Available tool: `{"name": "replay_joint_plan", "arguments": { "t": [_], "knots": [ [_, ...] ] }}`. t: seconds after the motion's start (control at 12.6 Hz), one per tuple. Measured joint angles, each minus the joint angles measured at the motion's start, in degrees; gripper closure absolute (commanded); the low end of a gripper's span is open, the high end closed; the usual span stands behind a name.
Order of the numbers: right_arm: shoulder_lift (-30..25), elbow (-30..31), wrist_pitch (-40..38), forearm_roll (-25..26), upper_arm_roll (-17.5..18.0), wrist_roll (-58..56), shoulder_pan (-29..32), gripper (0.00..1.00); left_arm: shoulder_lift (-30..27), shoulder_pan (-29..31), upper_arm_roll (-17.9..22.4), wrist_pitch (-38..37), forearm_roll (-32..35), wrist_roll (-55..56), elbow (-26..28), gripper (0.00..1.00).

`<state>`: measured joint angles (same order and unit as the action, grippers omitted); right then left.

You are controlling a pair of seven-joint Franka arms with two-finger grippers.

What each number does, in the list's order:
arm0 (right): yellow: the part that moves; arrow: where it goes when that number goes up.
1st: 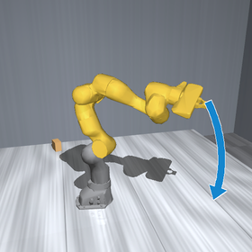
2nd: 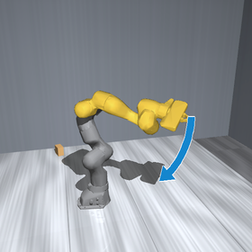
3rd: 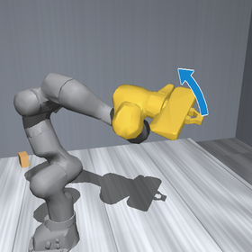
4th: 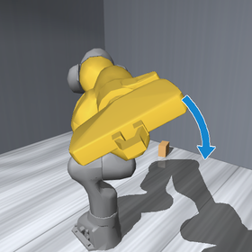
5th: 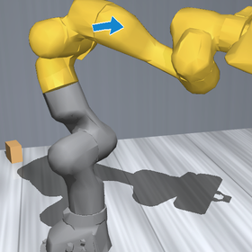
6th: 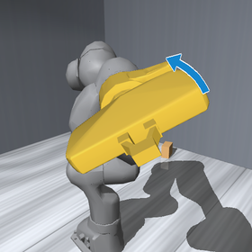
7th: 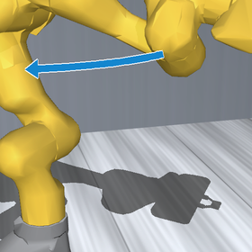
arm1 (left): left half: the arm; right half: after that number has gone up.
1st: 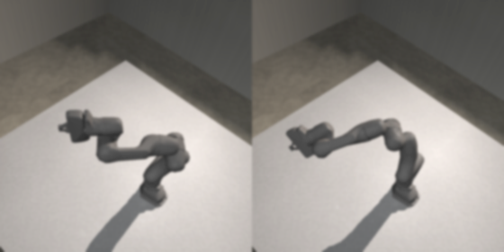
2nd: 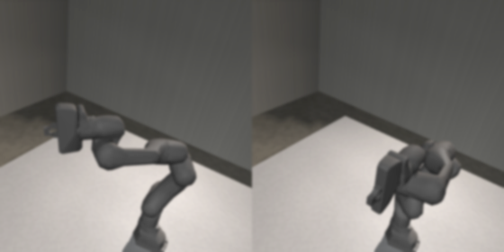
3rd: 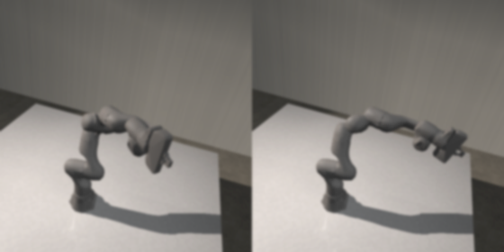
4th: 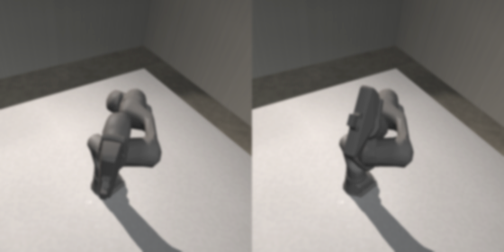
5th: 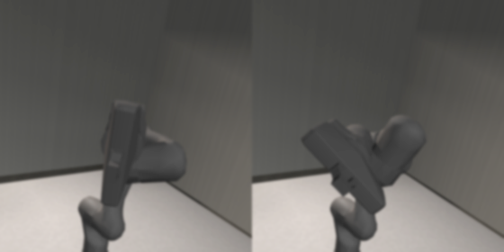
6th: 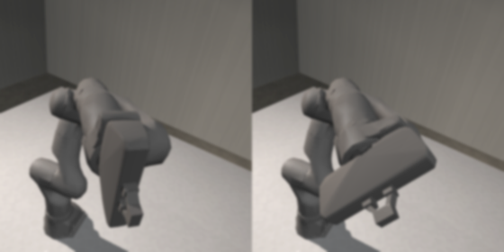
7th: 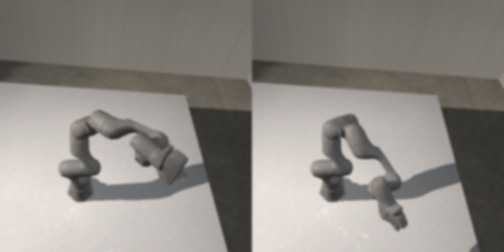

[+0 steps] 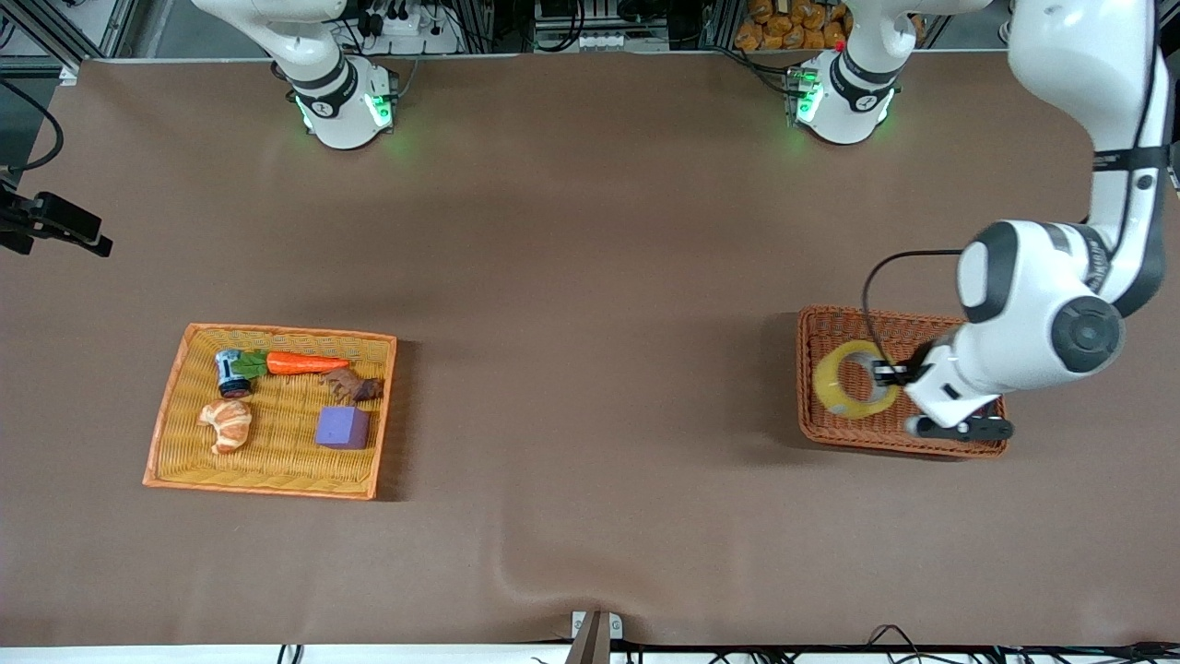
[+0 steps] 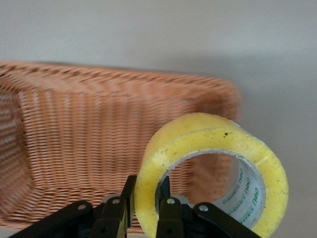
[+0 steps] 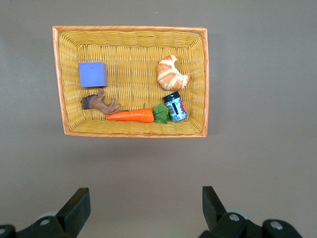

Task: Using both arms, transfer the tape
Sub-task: 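Carry the tape roll with the left gripper into the brown basket, then open the left gripper to release the tape in the basket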

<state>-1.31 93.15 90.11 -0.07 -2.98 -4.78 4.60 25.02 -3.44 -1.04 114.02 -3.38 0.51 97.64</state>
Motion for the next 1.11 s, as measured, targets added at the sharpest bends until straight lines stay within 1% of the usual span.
{"name": "replay_joint_plan", "arguments": {
  "t": [0.16, 0.32, 0.48, 0.56, 0.64, 0.72, 0.8, 0.88, 1.11],
  "knots": [
    [0.0, 0.0, -0.01, 0.0, 0.04, 0.0, 0.0, 0.0, 0.31, 2.83, -0.08, 2.94, 0.0, -4.17, 3.98, 1.0],
    [0.0, 0.0, -0.03, 0.0, 0.01, 0.0, 0.0, 0.0, 0.61, 4.95, -0.1, 7.56, 0.0, -9.36, 7.79, 1.0],
    [0.0, 0.0, -0.03, 0.0, 0.0, 0.0, 0.0, 0.0, 1.34, 6.85, -0.09, 8.98, 0.0, -12.71, 9.43, 1.0],
    [0.0, 0.0, -0.03, 0.0, 0.0, 0.0, 0.0, 0.0, 1.67, 7.37, -0.09, 9.19, 0.0, -13.92, 9.59, 0.98],
    [0.0, 0.0, -0.03, 0.0, 0.0, 0.01, 0.0, 0.0, 2.02, 7.55, -0.09, 9.55, 0.0, -14.52, 9.61, 0.85],
    [0.0, 0.0, -0.03, 0.0, 0.0, 0.01, 0.0, 0.0, 2.41, 7.57, -0.1, 10.34, 0.0, -14.57, 9.61, 0.59],
    [0.0, 0.0, -0.03, 0.0, -0.01, 0.01, 0.0, 0.0, 2.89, 7.68, -0.1, 11.69, 0.0, -14.6, 9.58, 0.19],
    [0.0, 0.0, -0.03, 0.0, -0.02, 0.01, 0.0, 0.0, 3.46, 7.82, -0.1, 12.86, 0.18, -14.93, 9.39, 0.0],
    [0.0, 0.0, -0.03, 0.0, -0.04, 0.03, 0.0, 0.0, 4.28, 7.79, -0.37, 14.26, 2.48, -15.81, 6.69, 0.0]
  ]
}}
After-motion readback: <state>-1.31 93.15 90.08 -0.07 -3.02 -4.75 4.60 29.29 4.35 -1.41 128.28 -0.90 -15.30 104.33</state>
